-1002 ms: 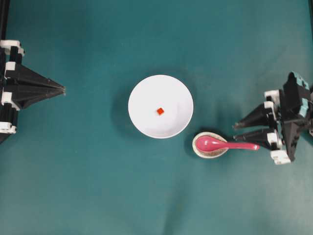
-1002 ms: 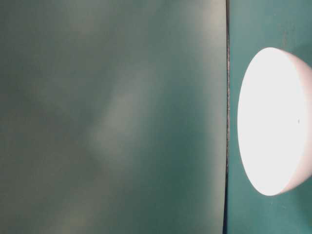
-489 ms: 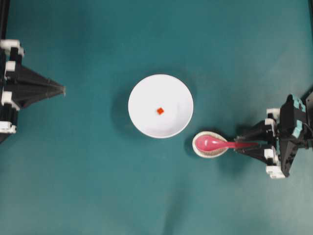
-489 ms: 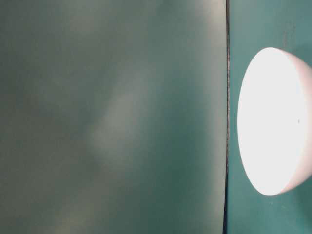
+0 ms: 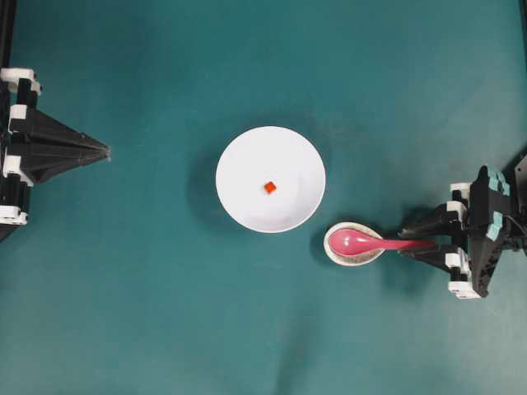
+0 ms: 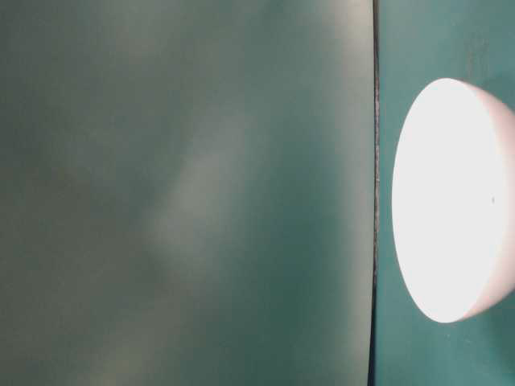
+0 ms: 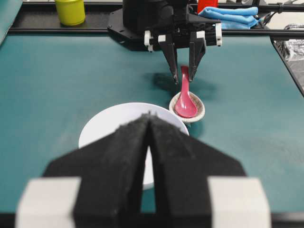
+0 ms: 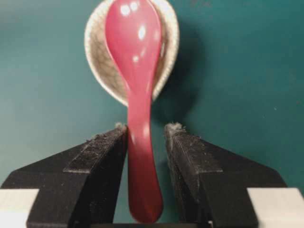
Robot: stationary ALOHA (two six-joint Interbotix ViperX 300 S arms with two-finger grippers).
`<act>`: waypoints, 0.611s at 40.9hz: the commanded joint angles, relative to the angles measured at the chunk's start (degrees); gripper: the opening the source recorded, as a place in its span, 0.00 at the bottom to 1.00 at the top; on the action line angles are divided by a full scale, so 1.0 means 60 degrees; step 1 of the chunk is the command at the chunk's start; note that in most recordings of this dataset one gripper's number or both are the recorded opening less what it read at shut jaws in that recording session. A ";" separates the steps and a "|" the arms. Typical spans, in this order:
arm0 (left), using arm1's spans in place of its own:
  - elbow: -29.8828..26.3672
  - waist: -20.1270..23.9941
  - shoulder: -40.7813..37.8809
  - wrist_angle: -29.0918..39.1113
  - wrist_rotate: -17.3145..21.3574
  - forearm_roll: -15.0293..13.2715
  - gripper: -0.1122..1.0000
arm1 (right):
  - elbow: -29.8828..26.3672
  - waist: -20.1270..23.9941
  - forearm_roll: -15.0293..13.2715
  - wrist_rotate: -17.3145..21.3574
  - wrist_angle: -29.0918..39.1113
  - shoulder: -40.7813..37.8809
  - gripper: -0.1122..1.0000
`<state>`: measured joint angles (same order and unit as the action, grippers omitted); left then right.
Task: Grip the spoon and scoop the red block from the bowl with right arm.
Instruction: 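Close the right gripper on the pink spoon handle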
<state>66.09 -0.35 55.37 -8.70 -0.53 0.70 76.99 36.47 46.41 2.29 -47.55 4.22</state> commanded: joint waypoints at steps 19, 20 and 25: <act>-0.0220 -0.0015 -0.0073 0.0117 -0.0044 0.0015 0.10 | 0.0029 0.0293 -0.0088 -0.0571 -0.0059 0.0044 0.50; -0.0220 -0.0029 -0.0073 0.0117 -0.0044 0.0015 0.10 | 0.0029 0.0293 -0.0088 -0.0571 -0.0044 0.0059 0.50; -0.0220 -0.0015 -0.0073 0.0103 -0.0044 0.0015 0.10 | 0.0059 0.0293 -0.0117 -0.0659 -0.0059 0.0044 0.49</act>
<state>66.09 -0.35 55.37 -7.65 -0.97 0.62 77.61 37.97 45.97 -1.41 -47.37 4.22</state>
